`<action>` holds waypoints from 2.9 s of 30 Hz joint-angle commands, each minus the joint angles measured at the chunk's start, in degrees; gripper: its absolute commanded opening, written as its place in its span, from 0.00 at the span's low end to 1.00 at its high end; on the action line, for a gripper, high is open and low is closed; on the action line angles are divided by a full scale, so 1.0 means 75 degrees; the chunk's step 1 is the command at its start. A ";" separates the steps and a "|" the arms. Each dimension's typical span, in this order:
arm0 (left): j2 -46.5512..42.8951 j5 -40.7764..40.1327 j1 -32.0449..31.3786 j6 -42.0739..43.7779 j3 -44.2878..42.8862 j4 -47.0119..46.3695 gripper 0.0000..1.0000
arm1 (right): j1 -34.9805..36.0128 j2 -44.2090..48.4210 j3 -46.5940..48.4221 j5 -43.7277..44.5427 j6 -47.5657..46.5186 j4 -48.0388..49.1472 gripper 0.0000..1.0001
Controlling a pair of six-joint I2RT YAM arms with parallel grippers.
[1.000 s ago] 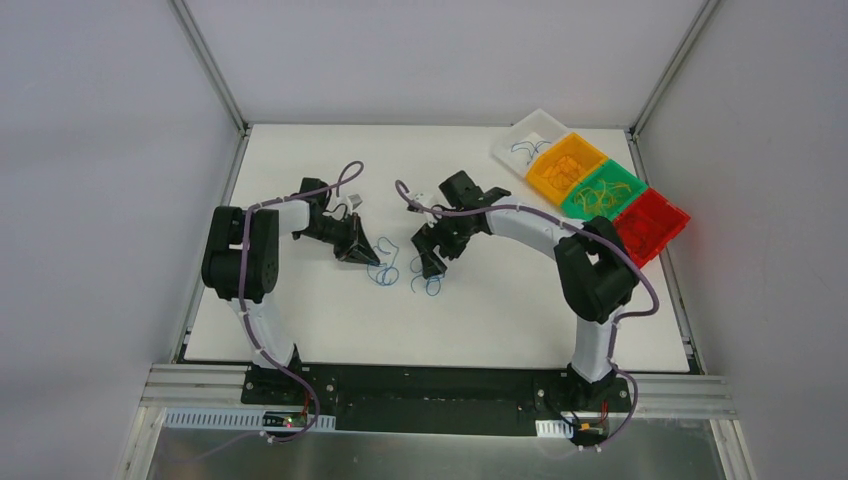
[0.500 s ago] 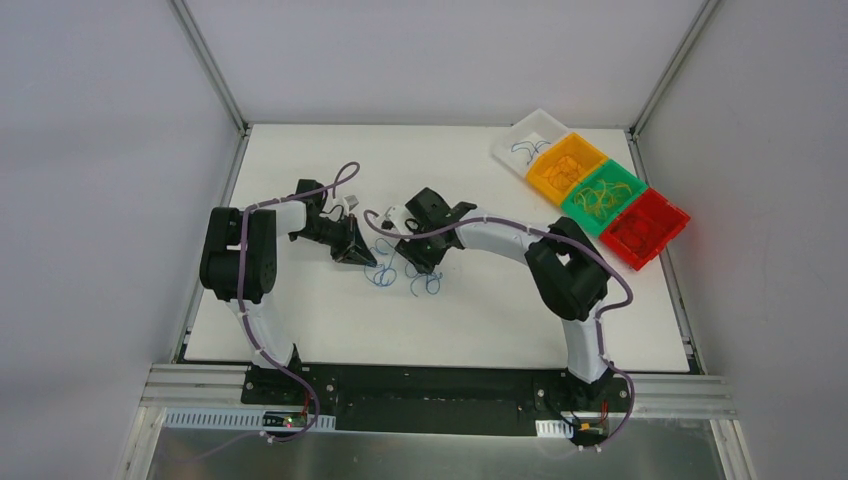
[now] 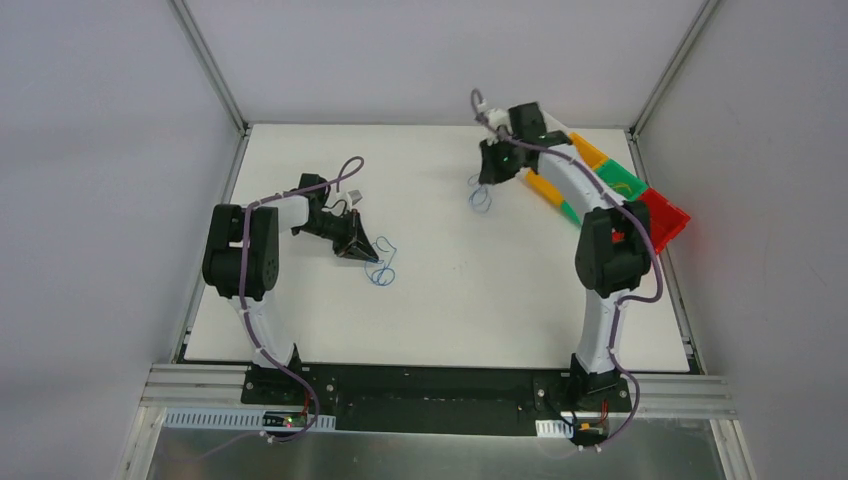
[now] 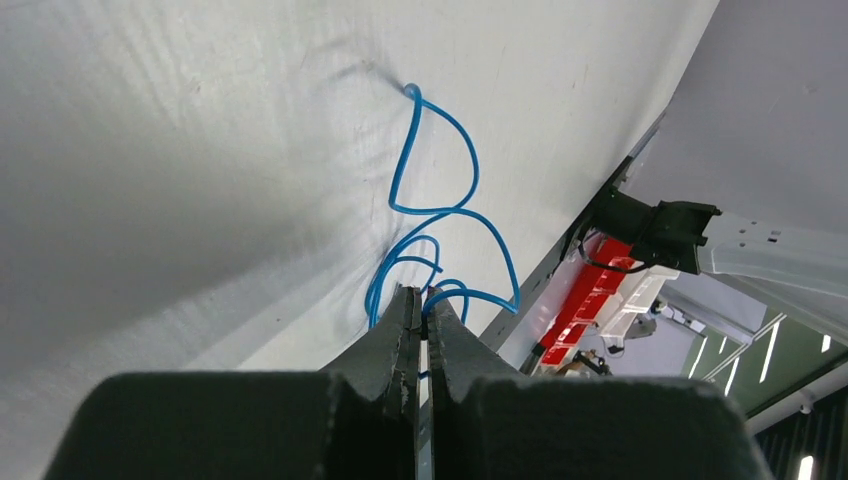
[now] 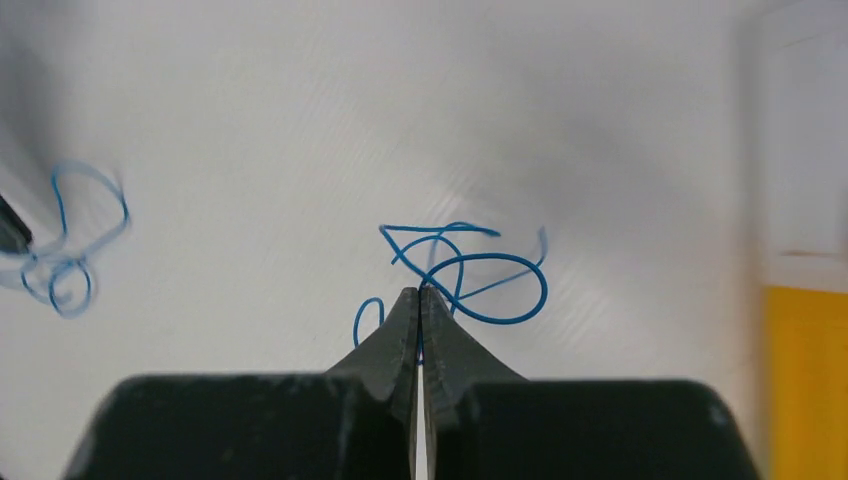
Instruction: Untangle the cables
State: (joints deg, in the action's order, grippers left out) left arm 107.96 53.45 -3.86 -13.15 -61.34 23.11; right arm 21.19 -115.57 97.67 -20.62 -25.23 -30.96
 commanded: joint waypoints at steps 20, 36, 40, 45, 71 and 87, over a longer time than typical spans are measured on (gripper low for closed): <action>0.0324 0.0030 -0.0307 0.0202 -0.0761 0.0246 0.00 | -0.2010 -0.2046 0.4196 0.1072 0.0990 0.2125 0.07; 0.0361 0.1271 -0.1661 -0.1440 -0.2226 -0.0455 0.00 | -0.0436 0.1411 -0.0412 -0.3113 0.1133 0.0456 0.84; 0.0270 0.1408 -0.1944 -0.1947 -0.2410 -0.0831 0.00 | 0.0371 0.2208 -0.1704 -0.3749 0.1469 0.0992 0.87; 0.0061 0.1583 -0.2307 -0.1976 -0.2379 -0.0958 0.00 | 0.1037 0.2456 -0.2324 -0.3504 0.1699 0.1924 0.84; -0.0525 0.1576 -0.2537 -0.1962 -0.1992 -0.1113 0.00 | 0.0898 0.2430 -0.2343 -0.3015 0.1860 0.1721 0.00; -0.1139 0.1000 -0.1535 -0.1676 -0.1071 -0.0955 0.59 | -0.1276 0.2436 -0.0006 -0.1336 0.2398 0.2245 0.00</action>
State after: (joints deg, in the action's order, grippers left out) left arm 102.80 62.24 -18.17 -27.40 -70.50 15.33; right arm 14.68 -98.76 89.62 -35.97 -8.51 -18.39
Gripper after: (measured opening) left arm 0.559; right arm 0.009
